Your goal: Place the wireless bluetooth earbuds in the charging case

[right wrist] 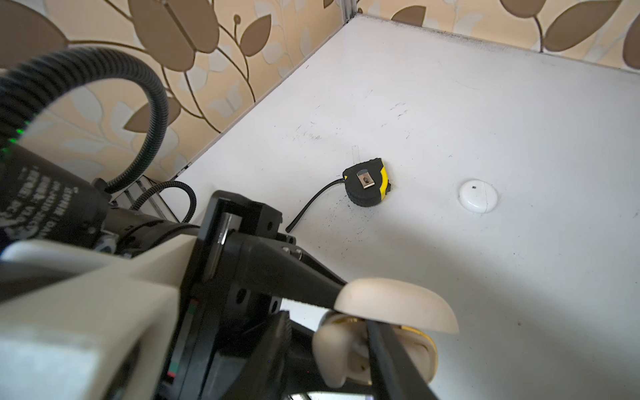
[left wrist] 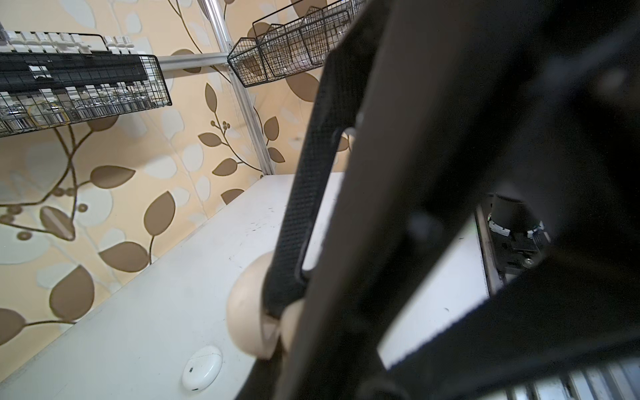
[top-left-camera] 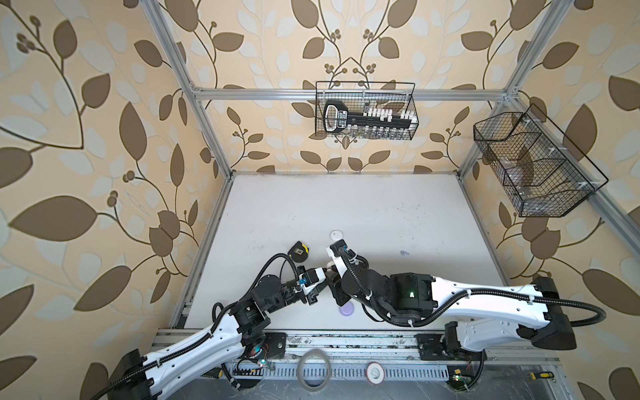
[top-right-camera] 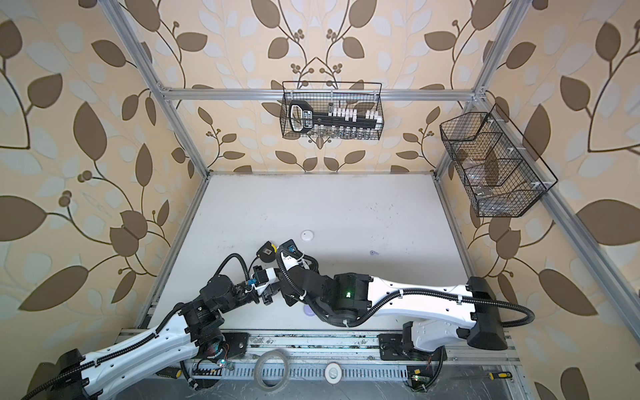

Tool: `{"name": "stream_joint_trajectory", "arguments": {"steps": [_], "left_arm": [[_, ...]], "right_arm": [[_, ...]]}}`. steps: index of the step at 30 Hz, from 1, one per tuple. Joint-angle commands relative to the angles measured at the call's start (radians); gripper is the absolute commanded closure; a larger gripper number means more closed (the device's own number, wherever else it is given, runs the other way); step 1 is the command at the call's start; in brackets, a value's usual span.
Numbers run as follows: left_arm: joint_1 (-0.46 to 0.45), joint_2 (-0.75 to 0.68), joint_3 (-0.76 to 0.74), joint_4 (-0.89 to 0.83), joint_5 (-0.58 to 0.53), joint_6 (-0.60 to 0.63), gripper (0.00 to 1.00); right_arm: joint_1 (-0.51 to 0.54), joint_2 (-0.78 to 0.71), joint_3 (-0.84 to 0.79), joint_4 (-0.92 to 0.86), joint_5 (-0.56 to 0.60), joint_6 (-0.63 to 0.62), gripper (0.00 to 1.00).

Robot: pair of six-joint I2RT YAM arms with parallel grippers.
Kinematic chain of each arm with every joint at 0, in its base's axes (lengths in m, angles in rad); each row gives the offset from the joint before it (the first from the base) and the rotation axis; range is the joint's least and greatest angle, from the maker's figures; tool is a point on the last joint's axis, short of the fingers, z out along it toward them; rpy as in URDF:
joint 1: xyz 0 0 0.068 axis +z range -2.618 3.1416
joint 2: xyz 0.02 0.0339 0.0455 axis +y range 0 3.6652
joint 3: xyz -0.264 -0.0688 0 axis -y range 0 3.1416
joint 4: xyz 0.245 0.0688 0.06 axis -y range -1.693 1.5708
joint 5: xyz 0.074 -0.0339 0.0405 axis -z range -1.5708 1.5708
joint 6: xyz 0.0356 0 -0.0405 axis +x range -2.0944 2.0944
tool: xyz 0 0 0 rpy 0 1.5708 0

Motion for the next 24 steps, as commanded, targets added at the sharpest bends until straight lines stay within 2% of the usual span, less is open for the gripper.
{"name": "stream_joint_trajectory", "arguments": {"steps": [1,10,13,15,19,22,24], "left_arm": [[-0.001,-0.008,0.026,0.05,0.03,0.016,1.0],[-0.001,-0.004,0.023,0.058,0.03,0.01,1.0],[0.0,0.006,0.013,0.075,-0.043,-0.023,1.0],[0.0,0.028,0.001,0.102,-0.144,-0.063,1.0],[0.008,0.102,-0.018,0.175,-0.252,-0.117,1.0],[0.048,0.175,-0.01,0.204,-0.268,-0.186,1.0],[0.11,0.225,-0.013,0.238,-0.237,-0.256,1.0]], "right_arm": [[-0.005,0.012,0.036,0.018,-0.009,0.004,0.69],[-0.008,0.002,0.029,0.006,0.017,0.001,0.7],[-0.022,-0.022,0.02,-0.005,0.029,-0.01,0.65],[-0.033,-0.061,0.002,0.006,0.028,-0.02,0.64],[-0.055,-0.162,-0.046,0.005,0.052,-0.029,0.61],[-0.095,-0.268,-0.114,-0.007,0.071,-0.014,0.59],[-0.162,-0.352,-0.179,-0.025,0.083,0.005,0.58]]}}
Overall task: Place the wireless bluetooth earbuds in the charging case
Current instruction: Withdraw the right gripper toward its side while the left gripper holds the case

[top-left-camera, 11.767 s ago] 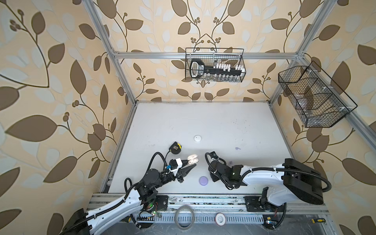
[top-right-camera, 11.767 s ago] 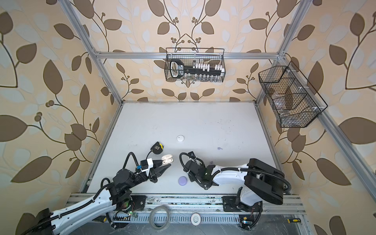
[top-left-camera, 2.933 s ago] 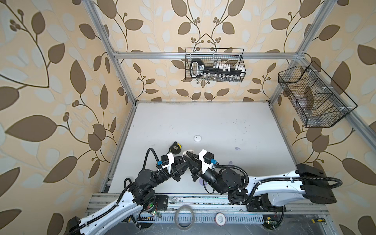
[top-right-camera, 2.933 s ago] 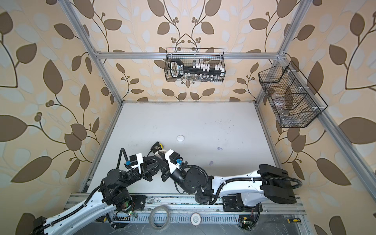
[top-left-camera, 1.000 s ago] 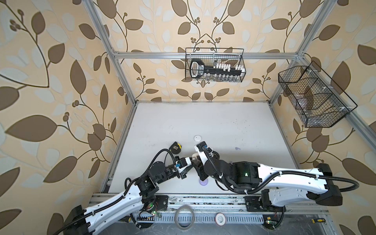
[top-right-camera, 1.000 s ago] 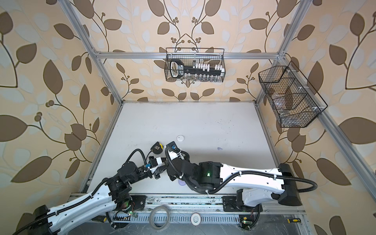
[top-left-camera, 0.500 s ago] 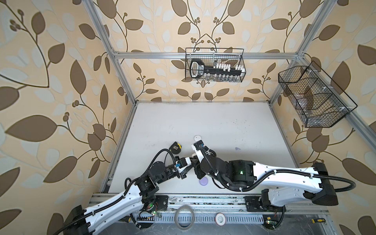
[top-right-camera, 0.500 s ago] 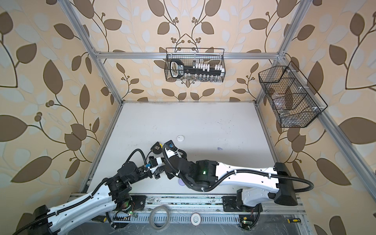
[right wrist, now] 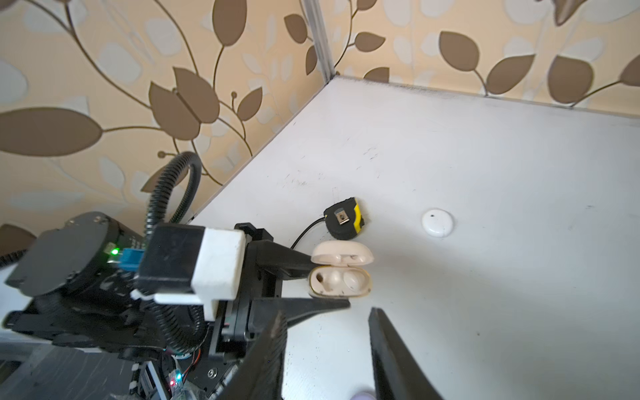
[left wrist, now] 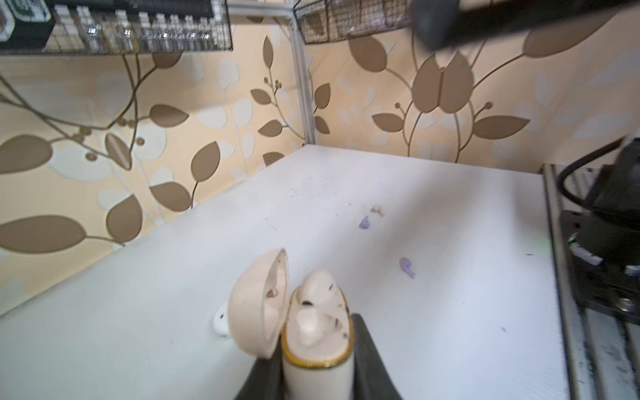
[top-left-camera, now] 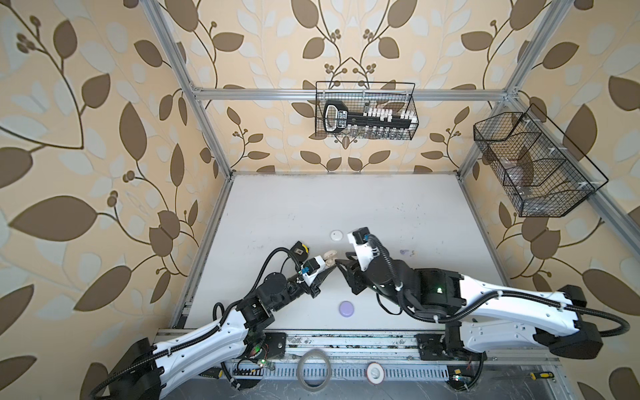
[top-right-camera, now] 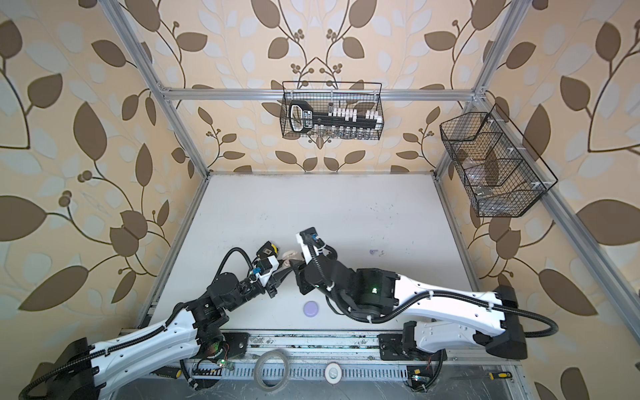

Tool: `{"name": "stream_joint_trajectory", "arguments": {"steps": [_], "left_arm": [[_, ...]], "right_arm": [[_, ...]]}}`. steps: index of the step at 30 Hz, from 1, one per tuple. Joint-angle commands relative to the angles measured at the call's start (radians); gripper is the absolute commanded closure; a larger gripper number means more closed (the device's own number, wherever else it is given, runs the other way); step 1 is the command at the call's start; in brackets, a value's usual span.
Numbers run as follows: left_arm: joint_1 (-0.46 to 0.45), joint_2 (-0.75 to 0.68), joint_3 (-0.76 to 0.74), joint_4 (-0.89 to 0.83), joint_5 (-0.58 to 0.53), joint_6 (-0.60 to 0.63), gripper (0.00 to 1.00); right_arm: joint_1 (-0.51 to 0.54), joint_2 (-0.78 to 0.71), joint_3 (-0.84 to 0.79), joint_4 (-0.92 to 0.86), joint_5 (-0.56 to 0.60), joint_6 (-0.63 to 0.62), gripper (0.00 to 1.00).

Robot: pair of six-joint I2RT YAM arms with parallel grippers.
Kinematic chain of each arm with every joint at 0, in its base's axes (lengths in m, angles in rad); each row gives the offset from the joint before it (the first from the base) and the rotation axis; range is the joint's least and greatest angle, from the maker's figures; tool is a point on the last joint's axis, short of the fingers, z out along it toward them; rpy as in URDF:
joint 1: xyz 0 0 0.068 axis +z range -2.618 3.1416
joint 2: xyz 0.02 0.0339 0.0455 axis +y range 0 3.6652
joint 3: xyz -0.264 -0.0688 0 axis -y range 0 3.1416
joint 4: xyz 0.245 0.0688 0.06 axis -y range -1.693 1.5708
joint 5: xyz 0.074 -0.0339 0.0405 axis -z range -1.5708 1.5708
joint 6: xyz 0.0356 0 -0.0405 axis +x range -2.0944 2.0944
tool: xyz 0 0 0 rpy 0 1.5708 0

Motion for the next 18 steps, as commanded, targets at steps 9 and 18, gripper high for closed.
{"name": "stream_joint_trajectory", "arguments": {"steps": [9,18], "left_arm": [[0.125,0.052,-0.016,0.165,0.115,-0.137,1.0],[0.119,-0.109,-0.049,0.116,0.128,-0.113,1.0]], "right_arm": [[-1.124,-0.23,-0.489,0.137,-0.553,0.04,0.56],[-1.386,0.156,-0.271,-0.016,-0.61,-0.203,0.52]]}}
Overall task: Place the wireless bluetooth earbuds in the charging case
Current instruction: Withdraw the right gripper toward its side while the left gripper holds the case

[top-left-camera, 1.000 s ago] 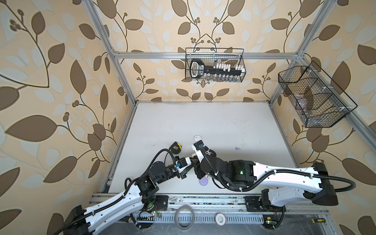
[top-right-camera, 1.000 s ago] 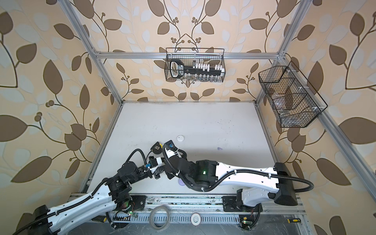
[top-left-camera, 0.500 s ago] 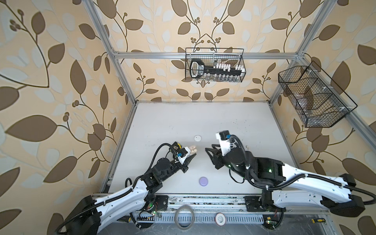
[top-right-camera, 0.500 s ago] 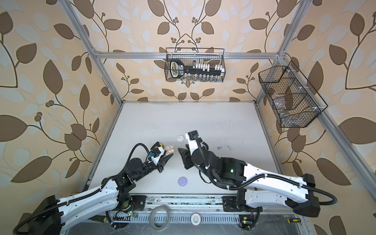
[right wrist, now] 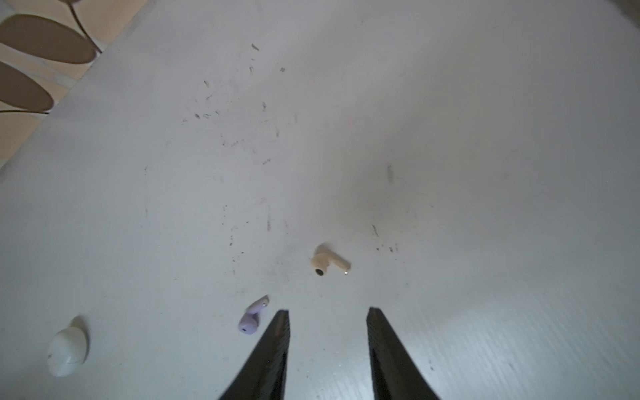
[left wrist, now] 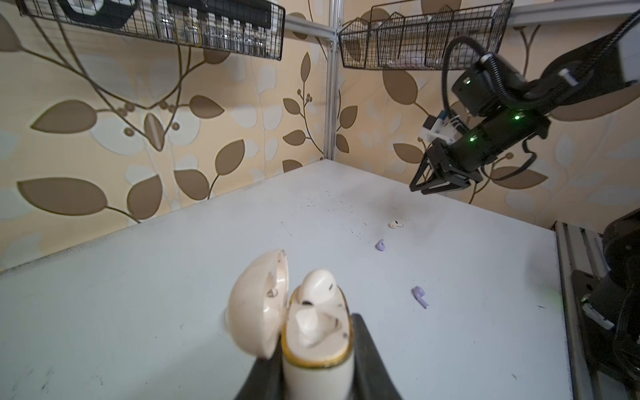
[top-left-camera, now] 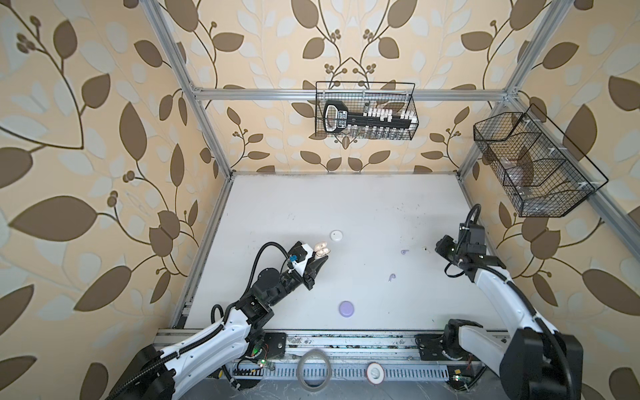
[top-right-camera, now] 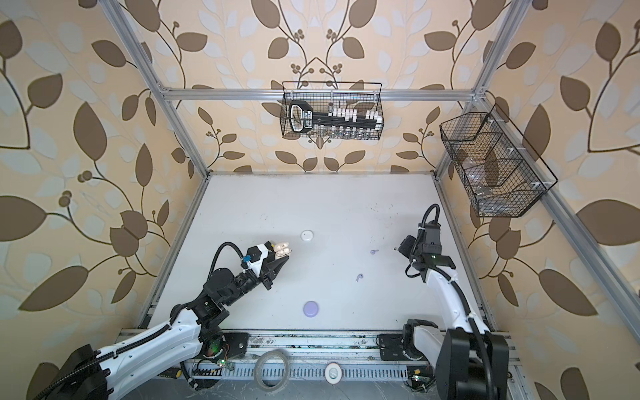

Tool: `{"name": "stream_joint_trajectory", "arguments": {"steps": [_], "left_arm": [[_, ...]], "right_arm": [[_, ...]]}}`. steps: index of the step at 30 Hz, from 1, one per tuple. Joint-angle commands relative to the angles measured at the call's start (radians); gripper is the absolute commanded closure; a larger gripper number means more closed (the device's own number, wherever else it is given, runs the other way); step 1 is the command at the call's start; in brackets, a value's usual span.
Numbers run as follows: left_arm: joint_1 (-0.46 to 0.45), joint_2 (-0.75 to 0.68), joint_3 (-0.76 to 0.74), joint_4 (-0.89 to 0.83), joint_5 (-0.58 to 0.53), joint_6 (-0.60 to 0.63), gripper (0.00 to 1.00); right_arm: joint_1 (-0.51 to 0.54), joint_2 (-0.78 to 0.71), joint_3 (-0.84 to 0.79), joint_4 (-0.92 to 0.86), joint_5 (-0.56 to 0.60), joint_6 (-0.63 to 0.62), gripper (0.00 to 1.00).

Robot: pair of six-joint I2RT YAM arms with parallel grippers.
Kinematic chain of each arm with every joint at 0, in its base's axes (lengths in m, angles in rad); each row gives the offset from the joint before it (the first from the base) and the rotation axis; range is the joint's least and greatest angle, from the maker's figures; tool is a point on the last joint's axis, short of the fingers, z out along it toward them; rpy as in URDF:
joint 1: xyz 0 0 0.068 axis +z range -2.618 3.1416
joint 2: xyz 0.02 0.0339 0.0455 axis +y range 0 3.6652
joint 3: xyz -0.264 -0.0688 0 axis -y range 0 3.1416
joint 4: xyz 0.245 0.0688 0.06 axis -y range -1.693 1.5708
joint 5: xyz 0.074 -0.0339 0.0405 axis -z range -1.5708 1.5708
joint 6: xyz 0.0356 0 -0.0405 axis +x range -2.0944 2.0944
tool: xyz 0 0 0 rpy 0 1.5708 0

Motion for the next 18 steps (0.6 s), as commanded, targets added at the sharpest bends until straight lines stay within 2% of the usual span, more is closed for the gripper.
{"name": "stream_joint_trajectory", "arguments": {"steps": [1,7,11,18], "left_arm": [[-0.006,-0.025,0.0,0.033,0.026,0.011,1.0],[-0.01,0.0,0.009,0.044,0.059,0.008,1.0],[-0.011,-0.004,0.009,0.045,0.064,0.006,1.0],[-0.014,-0.019,0.011,0.023,0.057,0.018,1.0]], "right_arm": [[0.013,0.062,0.085,-0.048,-0.034,-0.132,0.49],[0.032,0.189,0.112,-0.036,-0.067,-0.166,0.41],[0.083,0.26,0.127,-0.015,-0.009,-0.162,0.34],[0.088,0.404,0.14,0.017,0.043,-0.155,0.36]]}}
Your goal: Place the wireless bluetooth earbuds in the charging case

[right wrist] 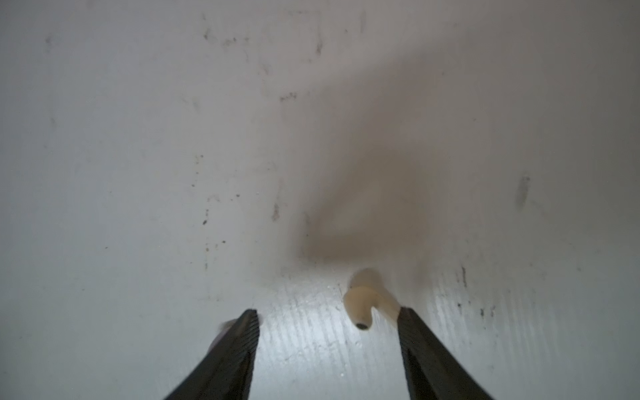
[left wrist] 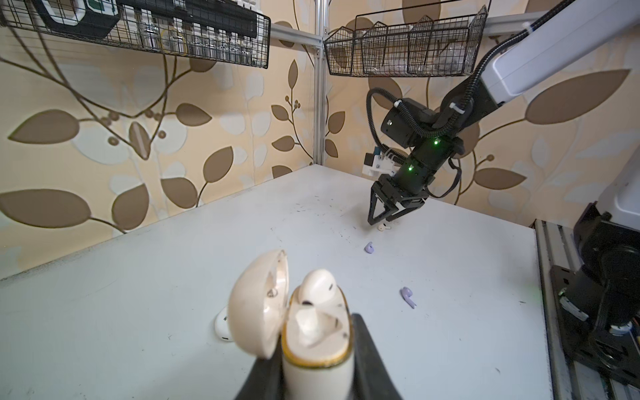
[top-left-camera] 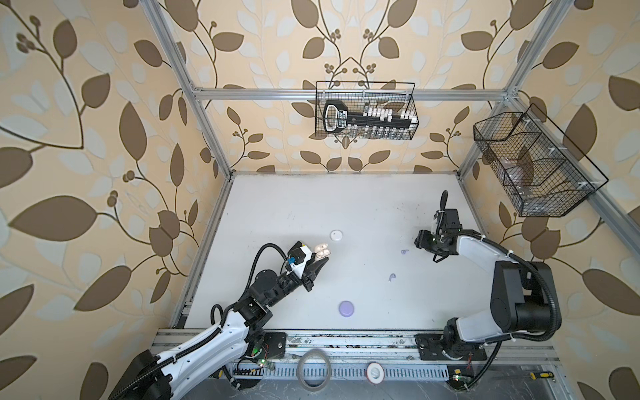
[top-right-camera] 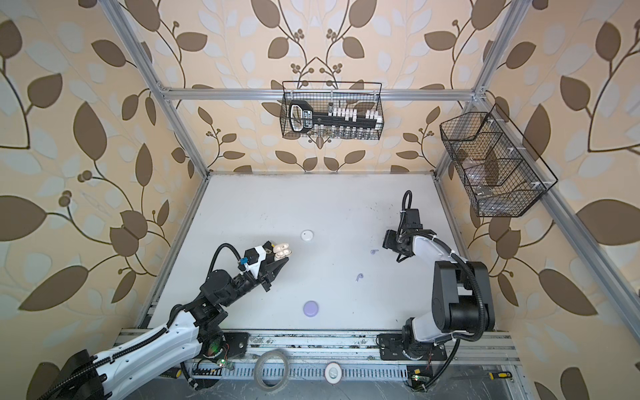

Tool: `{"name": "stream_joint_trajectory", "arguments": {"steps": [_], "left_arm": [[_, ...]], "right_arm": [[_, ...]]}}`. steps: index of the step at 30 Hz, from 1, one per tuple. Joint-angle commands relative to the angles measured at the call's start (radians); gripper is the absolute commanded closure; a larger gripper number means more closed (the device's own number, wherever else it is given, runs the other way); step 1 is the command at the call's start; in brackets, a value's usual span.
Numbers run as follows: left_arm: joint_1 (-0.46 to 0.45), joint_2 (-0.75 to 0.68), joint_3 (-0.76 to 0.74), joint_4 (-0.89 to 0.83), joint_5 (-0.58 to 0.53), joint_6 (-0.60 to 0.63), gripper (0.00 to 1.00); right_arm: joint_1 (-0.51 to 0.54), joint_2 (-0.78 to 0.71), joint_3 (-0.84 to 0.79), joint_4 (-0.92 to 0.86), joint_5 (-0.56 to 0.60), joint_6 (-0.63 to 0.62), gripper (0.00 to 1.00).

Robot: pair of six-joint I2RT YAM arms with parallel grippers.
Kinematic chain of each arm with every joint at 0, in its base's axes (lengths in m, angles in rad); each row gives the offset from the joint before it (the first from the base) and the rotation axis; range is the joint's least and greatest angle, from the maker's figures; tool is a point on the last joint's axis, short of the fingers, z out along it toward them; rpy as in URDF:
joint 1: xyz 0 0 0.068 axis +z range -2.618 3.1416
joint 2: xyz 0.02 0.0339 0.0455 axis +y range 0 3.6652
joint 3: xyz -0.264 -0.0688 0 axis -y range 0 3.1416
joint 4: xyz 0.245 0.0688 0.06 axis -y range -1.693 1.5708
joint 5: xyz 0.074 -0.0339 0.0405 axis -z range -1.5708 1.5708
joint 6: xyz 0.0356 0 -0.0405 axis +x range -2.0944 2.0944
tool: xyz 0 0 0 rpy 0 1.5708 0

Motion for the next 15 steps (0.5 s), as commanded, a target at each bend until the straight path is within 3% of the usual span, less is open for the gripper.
{"name": "stream_joint_trajectory", "arguments": {"steps": [1,8,15], "left_arm": [[-0.008,-0.011,0.011,0.032,0.014,0.016,1.0],[-0.009,-0.013,0.014,0.03,0.019,0.016,1.0],[-0.01,-0.025,0.017,0.023,0.017,0.018,1.0]], "right_arm": [[-0.002,0.034,0.026,0.007,0.056,-0.008,0.36],[0.027,0.033,-0.006,0.019,0.071,-0.006,0.37],[0.039,-0.052,-0.072,0.019,0.07,0.012,0.55]]}}
